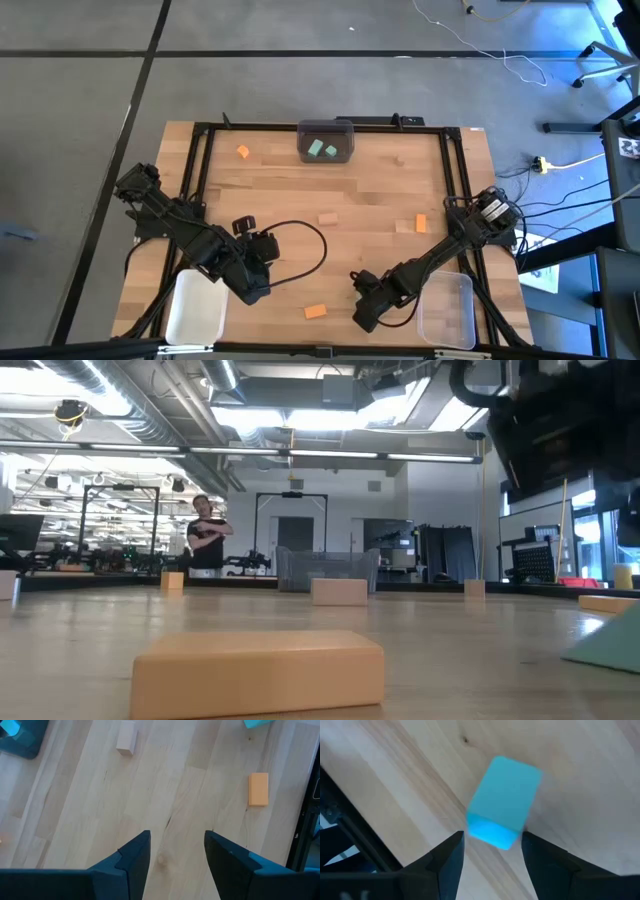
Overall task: Sort & place blocks by color
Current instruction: Put the blue block into the black bin
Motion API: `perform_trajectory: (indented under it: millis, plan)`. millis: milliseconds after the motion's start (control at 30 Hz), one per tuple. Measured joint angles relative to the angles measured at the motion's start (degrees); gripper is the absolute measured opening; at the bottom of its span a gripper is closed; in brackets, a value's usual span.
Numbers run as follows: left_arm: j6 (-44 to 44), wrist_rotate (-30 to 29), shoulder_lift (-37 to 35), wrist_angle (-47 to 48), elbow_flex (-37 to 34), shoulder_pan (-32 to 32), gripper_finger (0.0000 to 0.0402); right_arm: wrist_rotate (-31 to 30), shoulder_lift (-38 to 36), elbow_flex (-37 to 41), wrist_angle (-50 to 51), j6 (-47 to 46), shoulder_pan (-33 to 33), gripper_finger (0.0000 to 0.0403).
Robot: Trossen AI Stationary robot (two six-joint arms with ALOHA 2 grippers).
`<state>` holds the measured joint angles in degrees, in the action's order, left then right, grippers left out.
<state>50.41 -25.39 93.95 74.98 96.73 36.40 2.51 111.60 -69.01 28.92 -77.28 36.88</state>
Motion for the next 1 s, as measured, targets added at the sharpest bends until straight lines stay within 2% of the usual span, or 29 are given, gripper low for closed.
perform_trajectory:
  millis: [233, 467, 733, 1000]
  plan:
    - [0.00, 0.00, 0.00, 0.00, 0.00, 0.00, 0.0179, -2.94, 0.91, -0.04, 0.05, -0.28, 0.03, 0.0200]
    - [0.00, 0.00, 0.00, 0.00, 0.00, 0.00, 0.0179, -3.39, 1.00, 0.02, -0.13, -1.27, -0.88, 0.0200]
    - [0.00, 0.01, 0.00, 0.00, 0.00, 0.00, 0.0179, -5.54, 1.09, 0.09, -0.13, -13.66, -1.01, 0.0200]
    - [-0.02, -0.01, 0.00, 0.00, 0.00, 0.00, 0.0179, -9.58, 1.33, 0.06, 2.02, -17.25, -1.16, 0.0200]
